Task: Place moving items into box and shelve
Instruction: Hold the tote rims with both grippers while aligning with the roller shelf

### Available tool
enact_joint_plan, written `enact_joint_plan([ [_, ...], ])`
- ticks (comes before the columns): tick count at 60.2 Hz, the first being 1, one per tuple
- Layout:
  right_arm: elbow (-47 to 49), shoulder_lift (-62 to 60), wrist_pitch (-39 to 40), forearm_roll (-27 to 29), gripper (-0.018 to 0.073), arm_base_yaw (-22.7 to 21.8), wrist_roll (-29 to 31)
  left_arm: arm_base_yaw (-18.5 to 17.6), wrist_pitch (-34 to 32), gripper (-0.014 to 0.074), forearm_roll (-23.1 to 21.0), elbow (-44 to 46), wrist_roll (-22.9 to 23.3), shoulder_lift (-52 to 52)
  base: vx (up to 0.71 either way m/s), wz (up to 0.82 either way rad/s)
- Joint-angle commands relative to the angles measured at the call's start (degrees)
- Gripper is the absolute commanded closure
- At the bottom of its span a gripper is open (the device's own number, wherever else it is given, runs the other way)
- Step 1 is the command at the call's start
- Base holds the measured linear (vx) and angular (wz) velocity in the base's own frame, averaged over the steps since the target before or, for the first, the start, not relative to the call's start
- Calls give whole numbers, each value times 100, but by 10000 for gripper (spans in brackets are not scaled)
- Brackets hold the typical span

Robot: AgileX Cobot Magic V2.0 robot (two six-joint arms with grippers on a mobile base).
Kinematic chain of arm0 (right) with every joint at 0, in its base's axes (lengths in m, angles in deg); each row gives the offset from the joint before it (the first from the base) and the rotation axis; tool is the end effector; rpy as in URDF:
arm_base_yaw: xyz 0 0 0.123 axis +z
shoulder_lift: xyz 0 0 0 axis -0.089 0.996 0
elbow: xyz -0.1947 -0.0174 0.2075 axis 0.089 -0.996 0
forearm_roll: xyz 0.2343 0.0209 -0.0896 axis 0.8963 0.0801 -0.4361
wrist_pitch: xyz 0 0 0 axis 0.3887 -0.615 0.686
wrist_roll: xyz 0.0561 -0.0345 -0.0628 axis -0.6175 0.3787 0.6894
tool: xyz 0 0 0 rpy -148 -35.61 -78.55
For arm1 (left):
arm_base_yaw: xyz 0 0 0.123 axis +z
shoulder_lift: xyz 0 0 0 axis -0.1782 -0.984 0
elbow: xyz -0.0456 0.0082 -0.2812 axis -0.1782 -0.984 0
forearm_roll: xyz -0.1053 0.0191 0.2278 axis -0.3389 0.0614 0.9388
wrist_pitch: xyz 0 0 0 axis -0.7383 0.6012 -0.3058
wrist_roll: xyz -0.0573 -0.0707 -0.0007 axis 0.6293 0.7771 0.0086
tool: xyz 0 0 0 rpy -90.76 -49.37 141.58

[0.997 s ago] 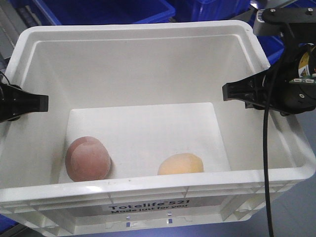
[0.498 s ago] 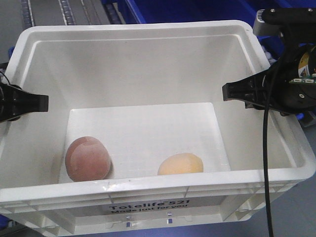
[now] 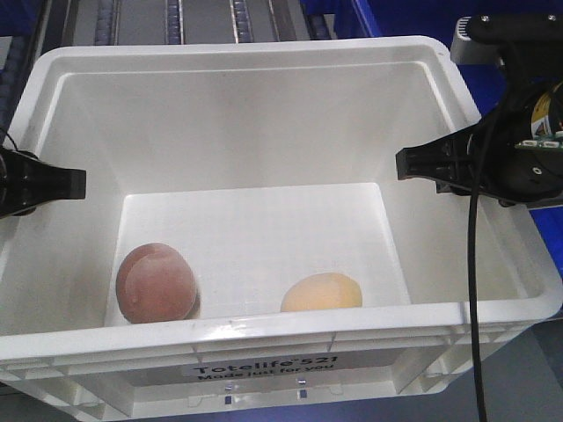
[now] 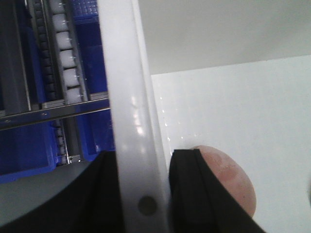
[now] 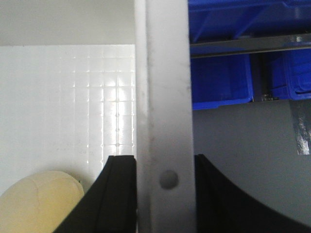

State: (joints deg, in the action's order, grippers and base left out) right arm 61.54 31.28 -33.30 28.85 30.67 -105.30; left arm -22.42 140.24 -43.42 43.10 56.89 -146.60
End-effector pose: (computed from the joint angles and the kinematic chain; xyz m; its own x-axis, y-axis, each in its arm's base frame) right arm 0.2035 0.1097 0.3670 -0.8298 -0.1076 -0.5477 -0.0853 0.9942 -0.0661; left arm 0.1696 -0.0783 0.3661 -0.7492 0.0173 -0.6621 0.0703 0.9961 -0.0535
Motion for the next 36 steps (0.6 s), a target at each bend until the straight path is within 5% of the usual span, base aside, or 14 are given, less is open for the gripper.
enact_joint_plan([
  [1,211,-193,370,-532,464,-23,-45,-23,-590,502,315,201,-72,158,10,40],
  [36,211,-193,370,-532,464,-23,-45,-23,-590,502,315,201,-72,158,10,33],
])
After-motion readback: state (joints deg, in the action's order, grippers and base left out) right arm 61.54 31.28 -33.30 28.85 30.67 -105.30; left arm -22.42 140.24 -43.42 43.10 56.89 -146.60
